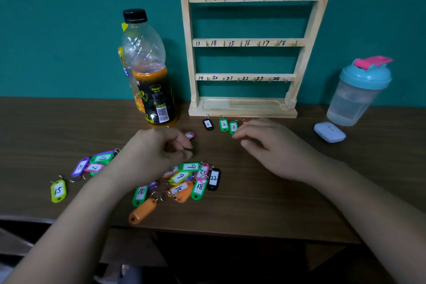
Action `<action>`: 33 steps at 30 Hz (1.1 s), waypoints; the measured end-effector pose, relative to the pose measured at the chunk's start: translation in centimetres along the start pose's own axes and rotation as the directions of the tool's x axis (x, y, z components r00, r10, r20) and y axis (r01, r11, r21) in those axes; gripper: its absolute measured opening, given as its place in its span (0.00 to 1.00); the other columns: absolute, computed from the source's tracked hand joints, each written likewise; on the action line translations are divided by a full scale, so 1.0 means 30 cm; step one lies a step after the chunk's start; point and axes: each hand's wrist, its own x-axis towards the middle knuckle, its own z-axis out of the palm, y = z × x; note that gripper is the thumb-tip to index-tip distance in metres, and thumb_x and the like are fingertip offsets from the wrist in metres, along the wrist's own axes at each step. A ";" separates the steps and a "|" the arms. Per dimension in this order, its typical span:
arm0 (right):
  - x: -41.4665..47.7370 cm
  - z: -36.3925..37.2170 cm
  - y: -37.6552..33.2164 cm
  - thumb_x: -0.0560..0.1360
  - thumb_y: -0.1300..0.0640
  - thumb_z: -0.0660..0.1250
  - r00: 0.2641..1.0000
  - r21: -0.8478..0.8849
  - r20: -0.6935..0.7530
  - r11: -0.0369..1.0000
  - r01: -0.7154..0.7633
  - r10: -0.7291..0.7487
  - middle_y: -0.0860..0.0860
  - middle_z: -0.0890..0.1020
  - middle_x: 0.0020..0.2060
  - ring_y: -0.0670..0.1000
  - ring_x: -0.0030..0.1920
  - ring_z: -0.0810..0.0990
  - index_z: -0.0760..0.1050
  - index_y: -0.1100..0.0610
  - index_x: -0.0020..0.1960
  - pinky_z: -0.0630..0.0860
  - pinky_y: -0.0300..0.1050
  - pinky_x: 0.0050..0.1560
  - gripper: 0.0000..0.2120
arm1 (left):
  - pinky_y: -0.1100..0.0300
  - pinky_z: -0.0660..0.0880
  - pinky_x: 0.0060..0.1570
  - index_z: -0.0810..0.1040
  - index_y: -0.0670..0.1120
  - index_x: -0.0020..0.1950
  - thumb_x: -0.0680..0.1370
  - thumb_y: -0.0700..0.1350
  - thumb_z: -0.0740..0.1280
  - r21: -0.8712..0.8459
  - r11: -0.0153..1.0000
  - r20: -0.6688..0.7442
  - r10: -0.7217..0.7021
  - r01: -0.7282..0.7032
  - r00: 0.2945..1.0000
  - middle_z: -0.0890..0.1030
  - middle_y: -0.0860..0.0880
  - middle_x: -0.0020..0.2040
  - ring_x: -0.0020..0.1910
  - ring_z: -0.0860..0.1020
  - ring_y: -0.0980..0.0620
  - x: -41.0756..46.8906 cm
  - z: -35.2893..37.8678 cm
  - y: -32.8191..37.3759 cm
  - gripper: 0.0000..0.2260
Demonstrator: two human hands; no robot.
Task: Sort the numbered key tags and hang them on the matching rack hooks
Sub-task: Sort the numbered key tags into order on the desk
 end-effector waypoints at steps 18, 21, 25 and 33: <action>0.013 0.150 -0.160 0.79 0.42 0.72 0.999 0.147 0.033 0.989 0.021 -0.026 0.39 0.75 0.54 0.45 0.60 0.75 0.81 0.43 0.61 0.77 0.50 0.63 0.12 | 0.73 0.71 0.41 0.84 0.57 0.52 0.76 0.49 0.79 0.019 1.000 0.083 -0.015 0.014 0.996 0.83 0.57 0.44 0.45 0.78 0.65 0.010 0.023 0.011 0.08; 0.010 0.140 -0.150 0.80 0.46 0.72 0.999 0.151 0.026 0.988 0.025 -0.029 0.39 0.75 0.53 0.42 0.58 0.74 0.81 0.44 0.57 0.76 0.49 0.62 0.07 | 0.71 0.72 0.34 0.84 0.57 0.49 0.77 0.45 0.78 -0.060 0.997 0.032 -0.049 0.051 0.998 0.84 0.56 0.42 0.35 0.80 0.61 0.021 0.031 0.007 0.07; 0.011 0.131 -0.150 0.81 0.51 0.72 0.997 0.177 0.031 0.982 0.063 -0.069 0.38 0.75 0.54 0.40 0.59 0.75 0.81 0.42 0.62 0.76 0.44 0.62 0.10 | 0.71 0.72 0.32 0.84 0.55 0.49 0.77 0.44 0.77 -0.037 0.995 -0.011 -0.088 0.088 0.996 0.84 0.56 0.42 0.34 0.81 0.61 0.028 0.049 0.000 0.06; 0.009 0.131 -0.139 0.83 0.52 0.68 0.992 0.110 0.040 0.988 0.112 -0.117 0.37 0.74 0.54 0.40 0.60 0.72 0.81 0.41 0.61 0.71 0.49 0.67 0.10 | 0.74 0.70 0.38 0.84 0.57 0.48 0.77 0.46 0.76 0.086 0.994 -0.072 -0.064 0.070 0.995 0.83 0.60 0.43 0.43 0.79 0.66 0.014 0.002 -0.010 0.06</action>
